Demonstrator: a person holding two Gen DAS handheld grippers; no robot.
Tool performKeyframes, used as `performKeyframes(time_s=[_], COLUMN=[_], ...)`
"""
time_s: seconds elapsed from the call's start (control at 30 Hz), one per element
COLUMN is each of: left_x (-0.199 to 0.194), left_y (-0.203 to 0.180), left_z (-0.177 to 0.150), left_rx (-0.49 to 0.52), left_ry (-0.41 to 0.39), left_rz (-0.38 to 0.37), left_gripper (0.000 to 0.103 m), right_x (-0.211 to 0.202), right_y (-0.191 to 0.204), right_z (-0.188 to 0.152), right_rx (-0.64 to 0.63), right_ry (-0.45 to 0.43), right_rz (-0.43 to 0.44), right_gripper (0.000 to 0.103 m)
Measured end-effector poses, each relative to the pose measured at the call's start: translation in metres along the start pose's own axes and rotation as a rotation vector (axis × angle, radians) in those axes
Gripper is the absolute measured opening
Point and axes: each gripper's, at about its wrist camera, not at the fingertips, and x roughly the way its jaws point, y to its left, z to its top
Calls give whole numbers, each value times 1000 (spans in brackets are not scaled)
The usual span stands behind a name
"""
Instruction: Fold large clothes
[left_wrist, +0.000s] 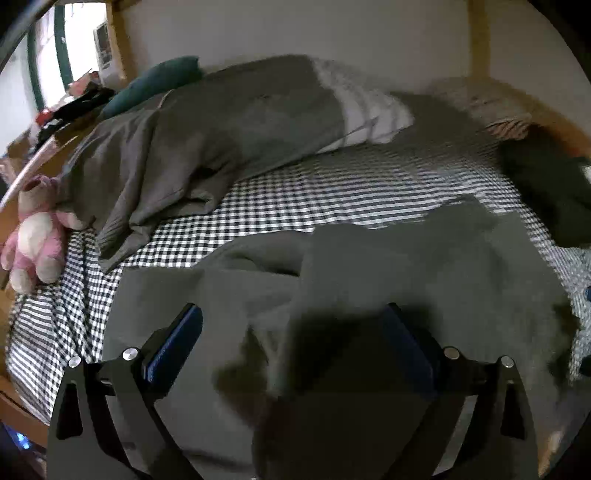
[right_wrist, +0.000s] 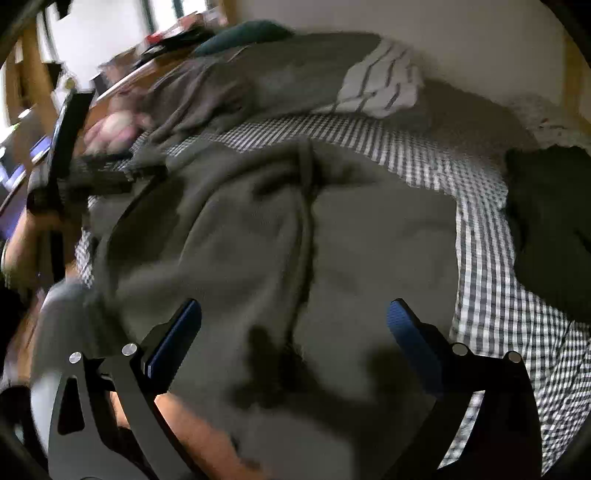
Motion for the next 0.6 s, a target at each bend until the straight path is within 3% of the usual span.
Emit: performKeyframes(time_s=[0.07, 0.13, 0.23, 0.33, 0.37, 0.47, 0.6], left_x=[21, 36, 55, 72, 73, 68, 66], left_y=[-2, 0, 21, 50, 53, 47, 43], left_z=[0, -5, -19, -32, -34, -34, -36], left_rx=[6, 5, -58, -192, -200, -157, -146], left_ry=[42, 84, 129, 155, 146, 110, 90], left_rz=[51, 57, -1, -146, -159, -115, -89], left_gripper=[95, 95, 97, 98, 99, 99, 99], right_x=[34, 68, 87, 78, 73, 57, 28], right_y=[13, 15, 7, -5, -7, -11, 6], right_z=[11, 9, -18, -38, -44, -54, -54], right_rx=[24, 2, -19, -49, -61, -75, -66], right_ry=[53, 145, 203, 154, 147, 138, 41], right_rz=[-33, -60, -61, -41, -41, -92, -128], right_gripper=[100, 99, 99, 99, 99, 99, 99])
